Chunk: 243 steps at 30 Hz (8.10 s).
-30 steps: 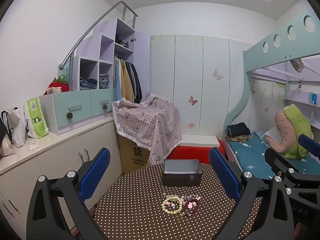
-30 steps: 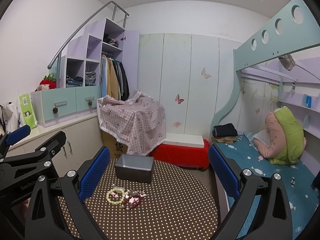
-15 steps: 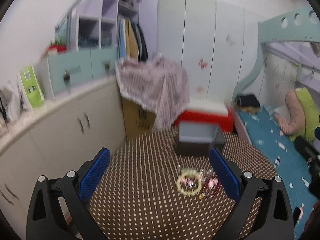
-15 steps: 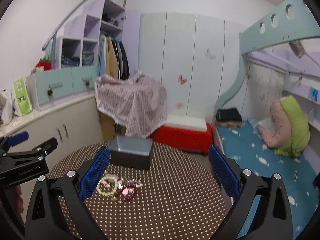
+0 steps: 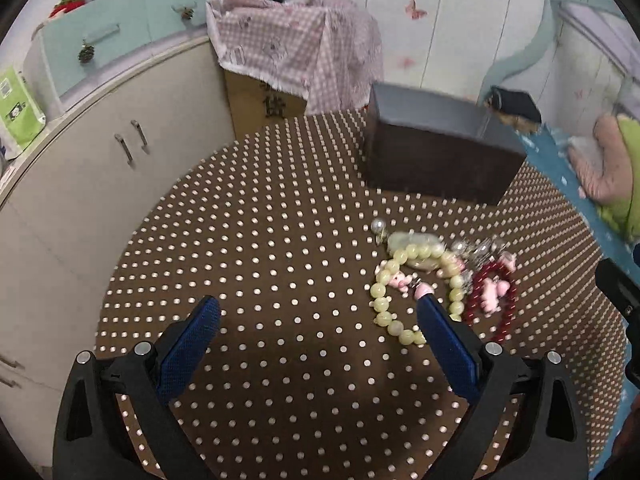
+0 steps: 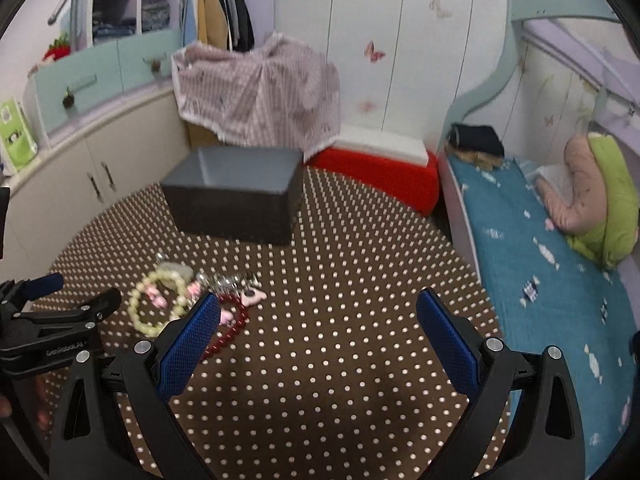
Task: Organize jewelry
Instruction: 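Grasp the cream bead bracelet with the left tool while the right tool grasps the red bead bracelet, then carry both bracelets into the tin box and open both tools, then lift both tools out of the tin box, then grasp a pink charm with the left tool while the right tool grasps another pink charm, then carry both pink charms into the tin box and open both tools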
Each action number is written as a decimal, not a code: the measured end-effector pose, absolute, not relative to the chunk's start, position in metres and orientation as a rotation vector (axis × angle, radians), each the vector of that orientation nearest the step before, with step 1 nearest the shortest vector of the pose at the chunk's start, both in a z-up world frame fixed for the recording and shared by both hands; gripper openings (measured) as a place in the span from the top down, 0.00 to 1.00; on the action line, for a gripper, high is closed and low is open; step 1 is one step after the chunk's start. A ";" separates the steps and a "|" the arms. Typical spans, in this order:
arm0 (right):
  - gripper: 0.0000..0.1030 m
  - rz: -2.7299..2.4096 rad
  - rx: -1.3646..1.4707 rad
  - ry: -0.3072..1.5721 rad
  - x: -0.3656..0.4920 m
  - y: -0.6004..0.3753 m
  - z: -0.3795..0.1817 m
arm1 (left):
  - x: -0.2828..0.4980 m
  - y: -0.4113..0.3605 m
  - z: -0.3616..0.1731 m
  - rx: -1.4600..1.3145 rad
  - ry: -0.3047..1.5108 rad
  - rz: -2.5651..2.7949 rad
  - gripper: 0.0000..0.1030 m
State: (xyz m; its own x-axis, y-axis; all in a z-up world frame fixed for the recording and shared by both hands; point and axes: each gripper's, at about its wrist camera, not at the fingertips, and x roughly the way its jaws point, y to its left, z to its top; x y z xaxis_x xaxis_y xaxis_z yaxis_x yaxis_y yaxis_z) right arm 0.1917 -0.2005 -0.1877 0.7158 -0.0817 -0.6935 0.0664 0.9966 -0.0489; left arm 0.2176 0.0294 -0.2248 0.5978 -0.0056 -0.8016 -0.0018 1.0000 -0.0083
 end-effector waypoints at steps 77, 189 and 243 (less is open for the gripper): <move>0.92 0.261 0.082 0.730 0.333 -0.196 -0.107 | 0.360 -0.013 -0.109 -0.059 0.821 -0.431 0.92; 0.84 0.240 0.023 0.816 0.212 -0.181 -0.188 | 0.230 0.018 -0.155 -0.086 0.785 -0.403 0.87; 0.79 0.252 0.133 0.880 0.345 -0.196 -0.190 | 0.349 -0.003 -0.167 -0.128 0.931 -0.384 0.58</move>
